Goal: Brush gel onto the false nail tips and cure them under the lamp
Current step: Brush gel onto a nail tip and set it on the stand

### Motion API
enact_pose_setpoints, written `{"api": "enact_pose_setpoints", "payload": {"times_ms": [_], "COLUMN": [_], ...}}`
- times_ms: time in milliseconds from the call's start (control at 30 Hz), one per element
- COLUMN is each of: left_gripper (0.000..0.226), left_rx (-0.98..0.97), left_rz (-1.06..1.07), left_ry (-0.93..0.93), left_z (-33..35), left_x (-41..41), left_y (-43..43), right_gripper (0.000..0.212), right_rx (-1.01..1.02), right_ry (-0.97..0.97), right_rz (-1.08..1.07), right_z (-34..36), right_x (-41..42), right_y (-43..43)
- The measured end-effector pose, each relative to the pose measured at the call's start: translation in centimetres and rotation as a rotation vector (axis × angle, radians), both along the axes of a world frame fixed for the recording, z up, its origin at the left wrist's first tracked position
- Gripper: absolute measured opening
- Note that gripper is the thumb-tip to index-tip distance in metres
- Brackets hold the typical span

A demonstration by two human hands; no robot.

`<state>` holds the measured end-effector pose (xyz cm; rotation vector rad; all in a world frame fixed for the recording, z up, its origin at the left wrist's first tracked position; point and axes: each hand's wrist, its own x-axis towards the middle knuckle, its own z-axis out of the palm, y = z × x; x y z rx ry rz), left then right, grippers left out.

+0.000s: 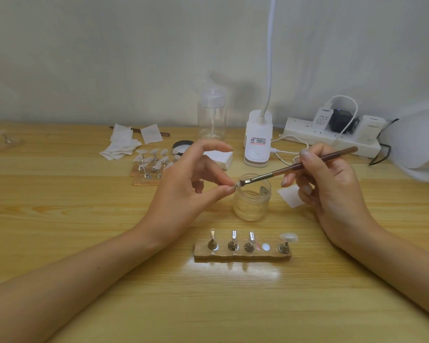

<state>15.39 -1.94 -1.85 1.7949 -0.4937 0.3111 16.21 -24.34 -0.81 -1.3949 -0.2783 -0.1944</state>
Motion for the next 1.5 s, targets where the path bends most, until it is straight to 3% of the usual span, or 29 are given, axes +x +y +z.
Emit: {"api": "enact_pose_setpoints", "payload": {"times_ms": [733,1500], "left_gripper": [0.048,0.046], "left_rx": [0.003,0.009], "left_rz": [0.008,0.01], "left_ry": [0.006,0.009], "left_z": [0.12,0.14], "left_x": [-0.09,-0.21], "left_y": [-0.06,-0.02], "right_gripper": [0.022,0.02], "right_rx": [0.074,0.002], "right_ry": [0.008,-0.051], "right_rz": [-0.014,0.024], "right_z": [0.05,0.13], "right_x": [0.04,-0.32], "right_y": [-0.2,0.07]}}
